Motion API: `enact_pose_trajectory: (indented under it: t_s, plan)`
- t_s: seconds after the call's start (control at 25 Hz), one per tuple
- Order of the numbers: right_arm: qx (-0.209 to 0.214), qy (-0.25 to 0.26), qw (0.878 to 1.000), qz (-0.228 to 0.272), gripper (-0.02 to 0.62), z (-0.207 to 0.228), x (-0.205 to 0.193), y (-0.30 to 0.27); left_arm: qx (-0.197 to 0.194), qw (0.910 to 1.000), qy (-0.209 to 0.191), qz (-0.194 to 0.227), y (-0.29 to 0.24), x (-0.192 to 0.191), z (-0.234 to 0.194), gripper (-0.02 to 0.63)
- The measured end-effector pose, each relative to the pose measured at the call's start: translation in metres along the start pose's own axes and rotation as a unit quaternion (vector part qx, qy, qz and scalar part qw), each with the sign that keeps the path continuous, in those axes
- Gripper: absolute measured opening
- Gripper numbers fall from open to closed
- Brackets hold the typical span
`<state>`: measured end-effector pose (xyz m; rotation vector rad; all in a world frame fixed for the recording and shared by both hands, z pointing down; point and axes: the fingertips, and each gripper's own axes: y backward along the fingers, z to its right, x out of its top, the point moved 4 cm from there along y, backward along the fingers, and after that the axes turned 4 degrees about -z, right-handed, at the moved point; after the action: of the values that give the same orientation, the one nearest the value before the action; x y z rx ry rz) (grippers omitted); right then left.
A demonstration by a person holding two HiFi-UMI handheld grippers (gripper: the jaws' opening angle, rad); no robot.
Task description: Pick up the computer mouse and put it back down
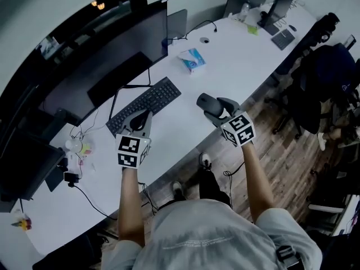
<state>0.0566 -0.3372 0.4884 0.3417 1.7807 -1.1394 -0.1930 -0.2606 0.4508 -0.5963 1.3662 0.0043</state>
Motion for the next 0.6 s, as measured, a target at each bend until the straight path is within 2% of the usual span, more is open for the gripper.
enact_pose_trajectory:
  t_s: [0.24,0.6]
  plan:
    - [-0.067,-0.022,0.997,0.033,0.299,0.016,0.017,0.060,-0.012,0.9989,-0.028,0.036,0.005,0.034,0.017,0.014]
    - [-0.110,-0.039,0.991,0.058,0.299,0.043,0.022,0.109,-0.018,0.9976,-0.041,0.052,-0.002,0.057,0.033,0.014]
